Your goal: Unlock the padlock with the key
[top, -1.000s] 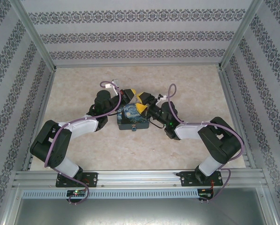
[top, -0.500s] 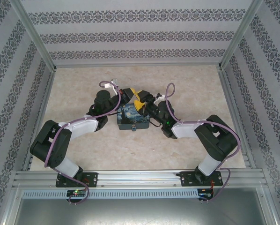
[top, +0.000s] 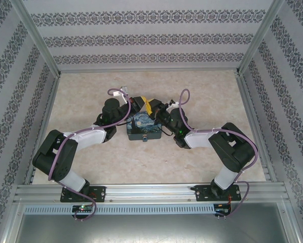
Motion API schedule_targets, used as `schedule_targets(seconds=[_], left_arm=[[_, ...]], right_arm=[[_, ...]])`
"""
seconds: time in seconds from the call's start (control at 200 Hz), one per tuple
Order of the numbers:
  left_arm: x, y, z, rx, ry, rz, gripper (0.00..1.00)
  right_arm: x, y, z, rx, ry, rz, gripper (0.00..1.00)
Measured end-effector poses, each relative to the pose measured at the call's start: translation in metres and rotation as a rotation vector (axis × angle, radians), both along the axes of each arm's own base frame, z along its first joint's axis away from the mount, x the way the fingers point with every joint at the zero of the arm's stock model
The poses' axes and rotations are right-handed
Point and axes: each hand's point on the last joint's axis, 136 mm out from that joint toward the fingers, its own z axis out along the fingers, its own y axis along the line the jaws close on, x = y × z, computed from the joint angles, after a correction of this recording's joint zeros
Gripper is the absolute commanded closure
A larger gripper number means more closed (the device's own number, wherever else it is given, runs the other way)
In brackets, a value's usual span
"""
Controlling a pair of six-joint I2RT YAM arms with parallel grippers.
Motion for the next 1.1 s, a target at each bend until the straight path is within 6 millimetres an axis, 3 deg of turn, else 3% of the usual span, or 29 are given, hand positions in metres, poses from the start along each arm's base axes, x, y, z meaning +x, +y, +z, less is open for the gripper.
schedule_targets(seconds=[0.14, 0.3, 0.38, 0.46, 0.535, 0.794, 1.104], left_arm=[[0.000, 0.000, 0.000, 0.000, 0.001, 0.002, 1.00], [0.001, 0.001, 0.000, -0.005, 0.005, 0.006, 0.99], [0.000, 0.001, -0.001, -0.012, 0.021, 0.009, 0.73], [-0.002, 0.001, -0.004, -0.022, 0.064, 0.011, 0.35], [-0.005, 0.002, -0.007, -0.034, 0.119, 0.019, 0.24], [-0.010, 0.010, -0.001, -0.077, 0.334, 0.080, 0.23], [-0.021, 0.010, -0.047, -0.144, 0.578, 0.112, 0.46]], right_arm=[[0.001, -0.001, 0.001, 0.002, -0.004, -0.008, 1.00], [0.001, -0.001, 0.002, 0.006, -0.005, -0.012, 1.00], [0.001, -0.002, 0.002, 0.005, -0.005, -0.011, 1.00], [0.001, -0.002, 0.002, 0.000, -0.010, -0.012, 1.00], [0.002, -0.002, 0.000, -0.021, -0.021, -0.013, 1.00], [-0.002, -0.007, -0.019, -0.173, -0.063, -0.015, 1.00], [-0.001, -0.010, -0.023, -0.265, -0.129, -0.030, 1.00]])
